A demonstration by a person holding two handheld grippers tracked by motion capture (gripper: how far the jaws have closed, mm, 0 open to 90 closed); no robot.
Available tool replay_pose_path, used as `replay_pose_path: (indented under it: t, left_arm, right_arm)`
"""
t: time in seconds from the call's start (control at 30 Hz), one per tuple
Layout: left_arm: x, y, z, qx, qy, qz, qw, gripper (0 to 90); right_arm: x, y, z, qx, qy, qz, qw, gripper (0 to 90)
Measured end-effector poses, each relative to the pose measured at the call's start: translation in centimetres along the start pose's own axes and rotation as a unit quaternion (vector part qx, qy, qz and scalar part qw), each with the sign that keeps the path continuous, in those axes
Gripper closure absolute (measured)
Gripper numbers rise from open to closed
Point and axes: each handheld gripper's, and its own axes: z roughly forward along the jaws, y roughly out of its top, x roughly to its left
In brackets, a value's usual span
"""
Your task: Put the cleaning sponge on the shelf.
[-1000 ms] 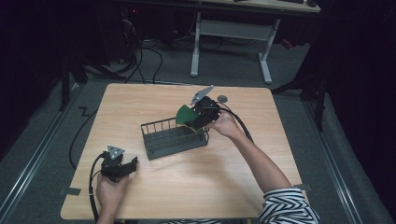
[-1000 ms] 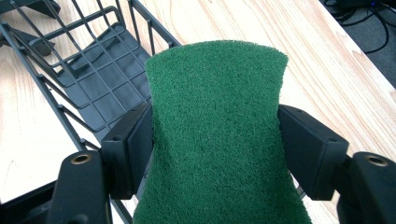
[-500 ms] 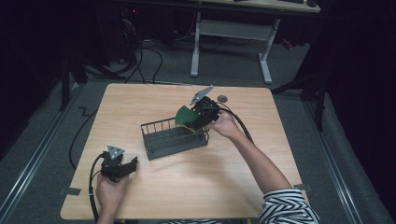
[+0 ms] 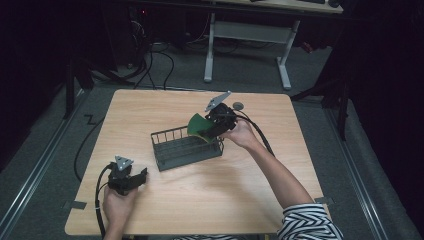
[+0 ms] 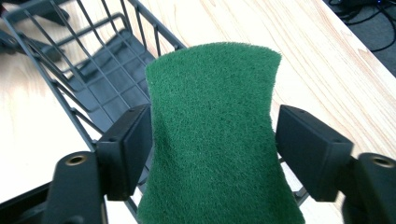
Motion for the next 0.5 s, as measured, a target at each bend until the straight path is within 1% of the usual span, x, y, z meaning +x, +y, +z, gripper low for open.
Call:
replay_pose_path:
  t: [0.13,0.2,0.23,0.27,0.3,0.33,0.37,0.47,0.5]
  left_arm:
    - [0.0,0.0,0.0,0.0,0.0,0.0,1.0,33.9]
    - [0.0,0.0,0.0,0.0,0.0,0.0,1.0,33.9]
    - [0.0,0.0,0.0,0.0,0.0,0.0,1.0,33.9]
    - [0.0,0.0,0.0,0.0,0.0,0.0,1.0,33.8]
    - [0.0,0.0,0.0,0.0,0.0,0.0,1.0,33.8]
    - [0.0,0.0,0.0,0.0,0.0,0.0,1.0,33.9]
    - [0.0,0.0,0.0,0.0,0.0,0.0,1.0,33.9]
    - [0.0,0.0,0.0,0.0,0.0,0.0,1.0,33.9]
    - [0.0,0.0,0.0,0.0,0.0,0.0,1.0,33.9]
  right_arm:
    - [0.0,-0.1,0.0,0.003,0.0,0.003,1.0,33.5]
    - [0.3,0.1,0.1,0.006,-0.011,-0.011,0.9999,34.6]
    - [0.3,0.1,0.1,0.006,-0.011,-0.011,0.9999,34.6]
    - [0.5,0.1,0.2,0.008,-0.017,-0.02,0.9996,36.7]
    - [0.7,0.1,0.2,0.012,-0.025,-0.028,0.9992,45.2]
    - [1.2,0.0,0.4,0.018,-0.048,-0.055,0.9972,45.4]
    - [1.3,0.0,0.6,0.017,-0.047,-0.058,0.9971,45.5]
    - [1.3,-0.1,0.7,0.017,-0.043,-0.053,0.9975,45.9]
    - [1.1,-0.2,0.7,0.011,-0.035,-0.043,0.9984,45.9]
